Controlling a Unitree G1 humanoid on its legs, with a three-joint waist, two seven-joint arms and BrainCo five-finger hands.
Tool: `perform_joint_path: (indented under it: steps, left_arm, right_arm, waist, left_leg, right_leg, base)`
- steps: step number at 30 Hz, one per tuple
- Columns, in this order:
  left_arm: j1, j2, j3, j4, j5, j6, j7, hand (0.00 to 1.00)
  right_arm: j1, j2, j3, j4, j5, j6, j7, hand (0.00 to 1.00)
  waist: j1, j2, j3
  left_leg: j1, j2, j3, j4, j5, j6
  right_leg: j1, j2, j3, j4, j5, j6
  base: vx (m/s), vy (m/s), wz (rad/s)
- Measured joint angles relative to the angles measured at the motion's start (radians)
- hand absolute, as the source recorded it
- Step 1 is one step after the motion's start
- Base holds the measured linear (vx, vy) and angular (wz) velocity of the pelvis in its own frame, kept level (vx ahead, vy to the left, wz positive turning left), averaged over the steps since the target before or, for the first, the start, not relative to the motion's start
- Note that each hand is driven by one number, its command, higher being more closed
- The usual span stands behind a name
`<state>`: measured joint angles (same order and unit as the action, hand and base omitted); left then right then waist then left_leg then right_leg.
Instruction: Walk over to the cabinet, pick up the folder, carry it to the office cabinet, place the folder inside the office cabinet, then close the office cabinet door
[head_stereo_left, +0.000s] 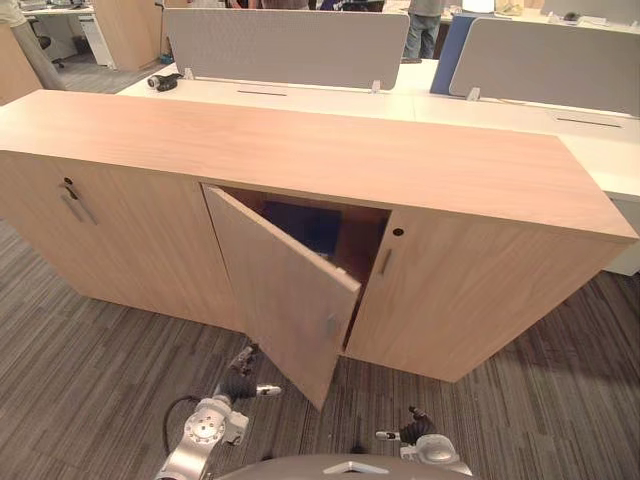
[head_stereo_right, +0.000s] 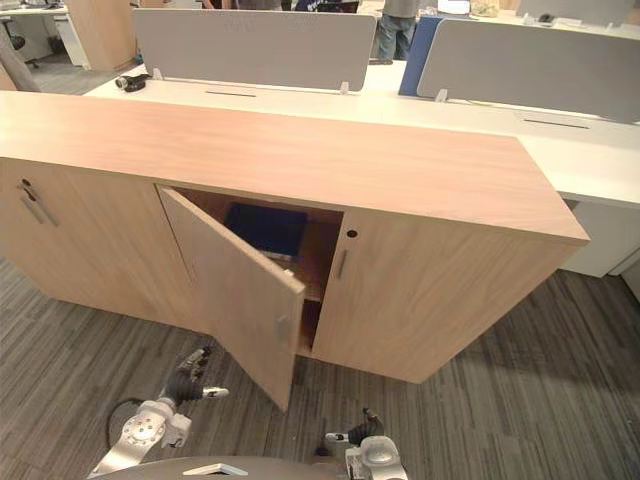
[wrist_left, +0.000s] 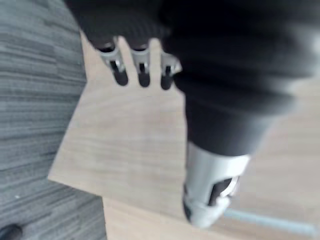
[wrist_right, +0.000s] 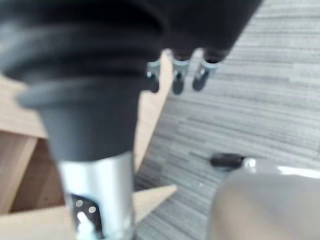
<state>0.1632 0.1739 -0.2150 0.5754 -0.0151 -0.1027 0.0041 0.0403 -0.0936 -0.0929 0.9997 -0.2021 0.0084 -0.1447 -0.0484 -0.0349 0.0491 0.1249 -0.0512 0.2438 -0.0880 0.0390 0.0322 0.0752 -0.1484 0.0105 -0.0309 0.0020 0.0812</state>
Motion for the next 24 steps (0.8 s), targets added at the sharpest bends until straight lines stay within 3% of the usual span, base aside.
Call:
perform_joint_path:
  steps: [6, 15, 24]
  left_arm:
    - [0.016, -0.011, 0.063, 0.098, 0.023, 0.014, 0.017, 0.0]
    - [0.017, -0.016, 0.284, 0.399, 0.088, 0.048, 0.061, 0.0]
    - [0.006, -0.021, 0.305, 0.429, 0.139, 0.062, 0.076, 0.0]
  right_arm:
    - [0.016, 0.002, -0.013, 0.015, 0.001, 0.0, -0.008, 0.0]
    - [0.013, 0.004, -0.055, 0.045, 0.01, 0.008, -0.007, 0.0]
    - [0.003, 0.003, -0.078, 0.077, 0.041, 0.017, 0.005, 0.0]
  waist:
    - [0.002, -0.009, -0.015]
    - [0.015, -0.012, -0.015]
    - [0.013, -0.014, -0.003]
  left_leg:
    - [0.0, -0.004, -0.029, 0.0, -0.007, -0.003]
    - [0.007, 0.002, -0.03, 0.0, -0.022, -0.012]
    - [0.007, 0.01, -0.028, 0.0, -0.035, -0.024]
  right_leg:
    - [0.018, -0.005, -0.03, -0.007, 0.006, -0.009]
    - [0.032, 0.001, -0.047, -0.017, 0.012, 0.007]
    - [0.03, 0.009, -0.047, -0.014, -0.001, 0.008]
  base:
    - [0.06, 0.001, 0.16]
    - [0.07, -0.016, 0.01]
    - [0.0, -0.003, 0.0]
